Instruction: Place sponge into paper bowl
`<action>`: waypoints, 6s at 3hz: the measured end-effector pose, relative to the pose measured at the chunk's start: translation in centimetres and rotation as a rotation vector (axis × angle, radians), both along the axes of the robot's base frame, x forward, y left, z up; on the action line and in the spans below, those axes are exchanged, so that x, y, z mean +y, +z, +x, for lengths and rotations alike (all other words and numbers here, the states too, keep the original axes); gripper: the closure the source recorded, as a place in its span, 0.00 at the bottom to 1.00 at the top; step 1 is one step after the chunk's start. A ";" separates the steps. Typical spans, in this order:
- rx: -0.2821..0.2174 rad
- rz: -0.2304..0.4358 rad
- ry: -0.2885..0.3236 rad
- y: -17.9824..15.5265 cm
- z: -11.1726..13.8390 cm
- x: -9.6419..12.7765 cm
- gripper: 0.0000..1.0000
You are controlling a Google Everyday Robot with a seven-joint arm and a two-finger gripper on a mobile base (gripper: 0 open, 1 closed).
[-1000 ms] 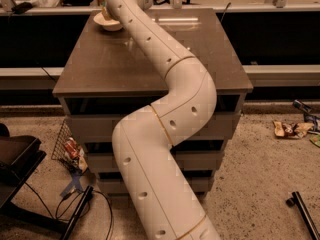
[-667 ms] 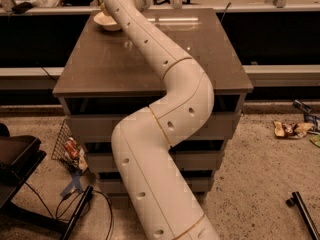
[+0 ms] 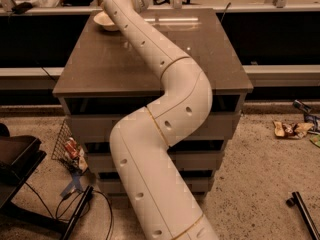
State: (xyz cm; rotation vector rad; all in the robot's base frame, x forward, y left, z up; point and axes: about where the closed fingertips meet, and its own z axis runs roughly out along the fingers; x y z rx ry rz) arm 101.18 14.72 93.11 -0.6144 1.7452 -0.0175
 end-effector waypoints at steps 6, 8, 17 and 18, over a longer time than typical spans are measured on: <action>0.111 0.074 -0.042 -3.9 0.0 0.8 0.84; 0.117 0.071 -0.041 -4.4 0.1 1.0 0.36; 0.094 0.008 -0.093 11.1 -6.3 -11.0 0.00; 0.112 -0.019 -0.154 13.8 -8.5 -15.7 0.00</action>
Offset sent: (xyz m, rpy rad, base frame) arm 0.0643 -0.0017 0.0071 0.0864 0.1042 -0.0651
